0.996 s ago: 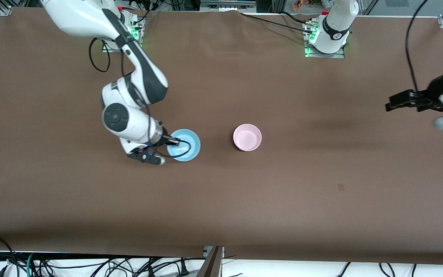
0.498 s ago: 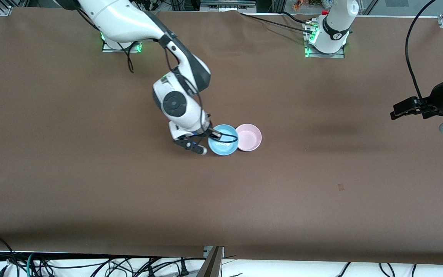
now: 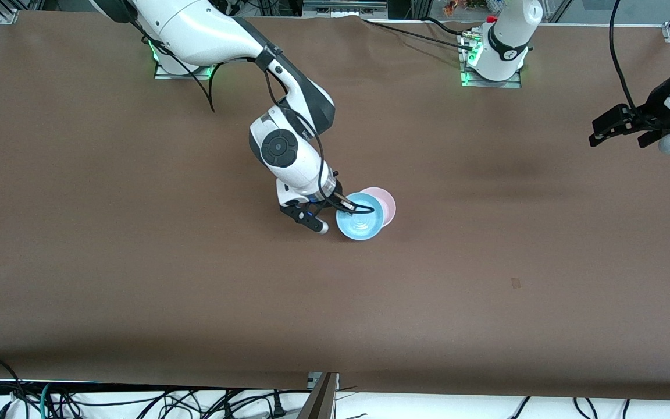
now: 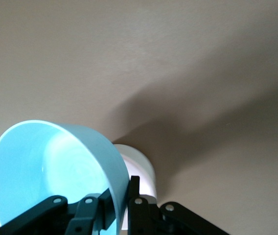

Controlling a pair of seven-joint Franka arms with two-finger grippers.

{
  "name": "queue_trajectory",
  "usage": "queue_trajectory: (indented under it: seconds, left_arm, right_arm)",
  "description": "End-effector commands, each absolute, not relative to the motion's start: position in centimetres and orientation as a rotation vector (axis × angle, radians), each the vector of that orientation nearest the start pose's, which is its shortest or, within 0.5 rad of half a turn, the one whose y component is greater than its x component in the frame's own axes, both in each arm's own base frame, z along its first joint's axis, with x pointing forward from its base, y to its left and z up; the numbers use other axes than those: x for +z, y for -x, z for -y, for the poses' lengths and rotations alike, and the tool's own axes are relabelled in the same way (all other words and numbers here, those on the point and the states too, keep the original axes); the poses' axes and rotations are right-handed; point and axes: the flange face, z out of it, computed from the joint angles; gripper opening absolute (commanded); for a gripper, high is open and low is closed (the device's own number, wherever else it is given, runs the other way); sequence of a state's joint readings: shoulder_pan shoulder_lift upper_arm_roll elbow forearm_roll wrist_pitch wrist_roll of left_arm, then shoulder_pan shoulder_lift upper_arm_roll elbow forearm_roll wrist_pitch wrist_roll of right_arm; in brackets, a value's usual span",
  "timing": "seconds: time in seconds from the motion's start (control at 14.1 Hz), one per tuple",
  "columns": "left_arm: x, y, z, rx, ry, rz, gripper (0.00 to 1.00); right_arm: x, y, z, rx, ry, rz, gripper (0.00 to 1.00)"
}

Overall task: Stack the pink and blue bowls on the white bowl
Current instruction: 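Carry the blue bowl over the pink bowl and lower it inside, then open the right gripper to release the blue bowl and raise it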

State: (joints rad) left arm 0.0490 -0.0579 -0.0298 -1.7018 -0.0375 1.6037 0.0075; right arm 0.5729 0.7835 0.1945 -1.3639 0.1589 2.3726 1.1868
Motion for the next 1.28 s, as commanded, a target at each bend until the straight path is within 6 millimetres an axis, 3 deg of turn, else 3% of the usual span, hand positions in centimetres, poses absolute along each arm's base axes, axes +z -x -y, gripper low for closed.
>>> queue_trajectory:
  seconds: [0.0, 0.57, 1.21]
  left_arm:
    - [59.6, -53.6, -0.8, 0.081, 3.155, -0.067, 1.0]
    - [60.1, -53.7, -1.0, 0.116, 3.108, -0.082, 1.0]
    - [60.1, -53.6, -1.2, 0.121, 3.108, -0.082, 1.0]
  right_arm:
    - [26.4, -56.8, -53.3, 0.103, 2.599, -0.882, 0.0]
    - [25.4, -55.3, -54.5, 0.122, 2.615, -0.864, 0.0]
    - [24.6, -52.3, -55.3, 0.256, 2.742, -0.818, 0.0]
